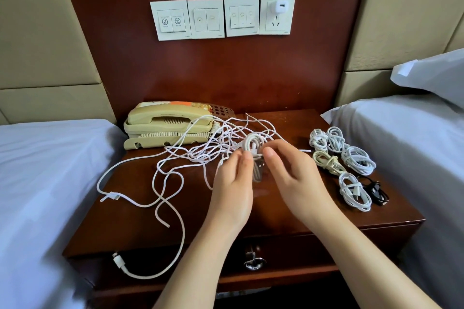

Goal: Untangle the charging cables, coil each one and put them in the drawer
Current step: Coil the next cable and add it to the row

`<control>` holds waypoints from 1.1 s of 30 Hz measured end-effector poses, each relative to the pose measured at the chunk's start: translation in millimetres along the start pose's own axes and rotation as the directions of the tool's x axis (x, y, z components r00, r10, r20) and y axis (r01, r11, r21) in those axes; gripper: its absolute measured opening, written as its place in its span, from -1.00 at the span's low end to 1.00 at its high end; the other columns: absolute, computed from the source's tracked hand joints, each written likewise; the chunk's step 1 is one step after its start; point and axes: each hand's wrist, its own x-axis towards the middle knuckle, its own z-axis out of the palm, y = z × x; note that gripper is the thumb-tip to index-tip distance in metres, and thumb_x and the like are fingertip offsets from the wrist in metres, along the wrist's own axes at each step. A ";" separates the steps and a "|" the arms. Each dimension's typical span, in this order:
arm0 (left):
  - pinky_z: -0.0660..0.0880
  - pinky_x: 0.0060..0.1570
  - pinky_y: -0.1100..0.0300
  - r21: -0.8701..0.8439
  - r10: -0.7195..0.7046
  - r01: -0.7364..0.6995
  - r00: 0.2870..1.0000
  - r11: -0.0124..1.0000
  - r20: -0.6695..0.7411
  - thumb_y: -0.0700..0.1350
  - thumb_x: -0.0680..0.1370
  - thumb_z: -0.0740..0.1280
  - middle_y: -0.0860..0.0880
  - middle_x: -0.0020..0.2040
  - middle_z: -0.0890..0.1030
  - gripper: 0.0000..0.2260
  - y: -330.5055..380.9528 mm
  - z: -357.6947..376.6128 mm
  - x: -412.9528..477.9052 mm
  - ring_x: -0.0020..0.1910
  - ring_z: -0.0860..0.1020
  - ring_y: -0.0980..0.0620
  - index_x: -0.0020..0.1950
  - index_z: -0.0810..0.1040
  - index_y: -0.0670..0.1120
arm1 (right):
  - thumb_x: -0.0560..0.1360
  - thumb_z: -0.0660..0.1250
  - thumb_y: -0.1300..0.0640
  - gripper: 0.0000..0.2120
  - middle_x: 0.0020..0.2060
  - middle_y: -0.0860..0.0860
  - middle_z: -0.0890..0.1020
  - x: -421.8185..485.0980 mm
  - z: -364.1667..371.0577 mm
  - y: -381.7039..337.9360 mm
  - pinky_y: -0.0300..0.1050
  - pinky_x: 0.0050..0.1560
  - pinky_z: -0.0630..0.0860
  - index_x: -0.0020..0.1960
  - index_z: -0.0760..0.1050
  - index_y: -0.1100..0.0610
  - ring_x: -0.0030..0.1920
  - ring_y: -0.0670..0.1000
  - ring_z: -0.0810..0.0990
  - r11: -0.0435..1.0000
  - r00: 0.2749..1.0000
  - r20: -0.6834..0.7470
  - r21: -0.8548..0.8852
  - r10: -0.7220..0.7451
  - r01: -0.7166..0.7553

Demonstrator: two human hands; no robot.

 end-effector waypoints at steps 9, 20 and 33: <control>0.55 0.14 0.07 0.123 0.074 -0.077 0.997 0.989 0.028 -0.15 0.54 0.26 0.02 0.11 0.65 -0.69 -10.7 21.7 7.0 0.08 0.62 0.11 0.27 0.56 -0.02 | 0.50 0.34 0.01 -0.91 -0.29 -0.02 0.66 -0.6 -23.4 25.8 0.09 -0.17 0.56 -0.10 0.57 0.02 -0.25 0.01 0.64 0.996 0.997 -0.010 -0.059 0.073 -0.073; 0.42 -0.13 0.56 0.245 0.262 -0.252 0.965 0.936 -0.008 -0.30 0.52 0.32 0.11 0.01 0.60 -0.65 -17.8 75.8 37.2 -0.12 0.56 0.41 0.29 0.53 -0.10 | 0.50 0.36 0.18 -0.74 -0.08 -0.14 0.59 23.5 -55.7 53.1 -0.52 -0.09 0.34 0.19 0.52 0.09 -0.13 -0.26 0.49 0.965 0.969 -0.243 -0.237 0.054 -0.113; 0.41 -0.18 0.57 0.248 0.313 -0.292 0.949 0.924 -0.045 -0.33 0.51 0.32 0.05 -0.02 0.62 -0.70 -25.5 83.4 59.0 -0.12 0.56 0.31 0.22 0.58 -0.13 | 0.55 0.30 0.10 -0.66 -0.12 -0.13 0.61 33.3 -61.2 58.2 -0.39 -0.21 0.33 0.29 0.49 0.18 -0.14 -0.10 0.56 0.930 0.968 -0.221 -0.316 0.120 -0.187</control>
